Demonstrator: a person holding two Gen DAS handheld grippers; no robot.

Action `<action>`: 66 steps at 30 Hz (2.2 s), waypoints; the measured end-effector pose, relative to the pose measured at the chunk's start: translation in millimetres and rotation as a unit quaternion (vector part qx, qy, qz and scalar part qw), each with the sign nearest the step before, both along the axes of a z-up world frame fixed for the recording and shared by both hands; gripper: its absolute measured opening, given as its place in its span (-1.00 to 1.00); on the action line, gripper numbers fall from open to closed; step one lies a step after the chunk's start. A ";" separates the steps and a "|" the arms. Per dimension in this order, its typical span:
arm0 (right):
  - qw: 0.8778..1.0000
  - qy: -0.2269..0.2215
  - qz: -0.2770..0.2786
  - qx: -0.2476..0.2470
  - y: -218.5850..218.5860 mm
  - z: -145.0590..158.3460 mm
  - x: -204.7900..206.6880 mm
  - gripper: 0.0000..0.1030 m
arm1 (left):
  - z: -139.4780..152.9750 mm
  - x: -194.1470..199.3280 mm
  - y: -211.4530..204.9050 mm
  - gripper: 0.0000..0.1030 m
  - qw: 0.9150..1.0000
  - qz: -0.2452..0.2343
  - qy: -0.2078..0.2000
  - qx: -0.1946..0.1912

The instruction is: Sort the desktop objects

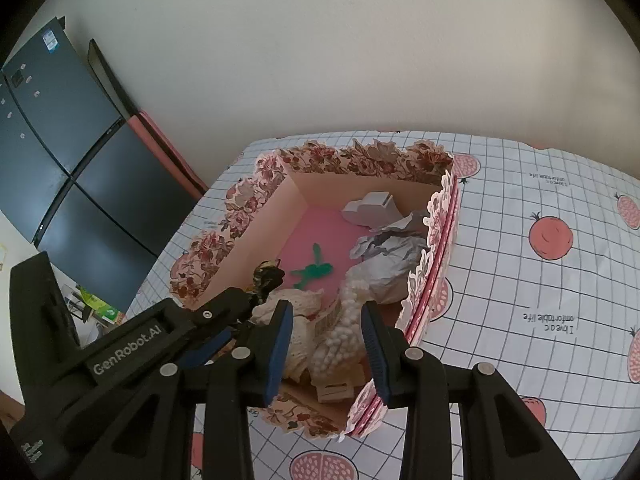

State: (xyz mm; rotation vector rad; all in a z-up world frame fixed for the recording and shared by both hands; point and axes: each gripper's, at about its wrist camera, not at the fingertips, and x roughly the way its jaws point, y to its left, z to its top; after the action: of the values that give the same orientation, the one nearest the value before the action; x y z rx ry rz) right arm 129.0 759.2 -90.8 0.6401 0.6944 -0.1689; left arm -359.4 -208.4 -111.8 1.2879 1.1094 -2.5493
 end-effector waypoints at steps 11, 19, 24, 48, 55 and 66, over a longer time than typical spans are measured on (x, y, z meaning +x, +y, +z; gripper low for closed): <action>1.000 -0.001 -0.012 -0.015 -6.1 22.4 -17.9 -0.25 | 15.9 1.5 7.2 -0.02 1.000 -0.013 0.007 -0.014; 0.999 0.016 -0.027 -0.024 -14.2 38.6 -42.7 -0.25 | 35.9 4.4 23.8 0.13 0.998 -0.045 0.018 -0.043; 0.999 0.031 -0.036 -0.026 -21.5 47.3 -65.4 -0.25 | 48.7 8.7 36.5 0.18 0.994 -0.071 0.020 -0.077; 0.994 0.085 -0.068 -0.021 -40.1 50.8 -163.6 -0.23 | 73.7 70.2 81.2 0.38 0.966 -0.161 -0.021 -0.203; 0.993 0.088 -0.067 -0.031 -38.2 56.1 -186.2 -0.08 | 79.3 84.6 89.3 0.42 0.962 -0.169 -0.035 -0.213; 0.992 0.098 -0.070 -0.033 -35.0 58.3 -217.4 0.33 | 89.8 106.6 103.4 0.48 0.955 -0.188 -0.047 -0.226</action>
State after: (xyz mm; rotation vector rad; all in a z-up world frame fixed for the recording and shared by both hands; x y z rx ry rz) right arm -88.4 724.2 -32.5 0.6145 0.8295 -0.3867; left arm -252.8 -105.1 -22.0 1.5745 0.2417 -2.7245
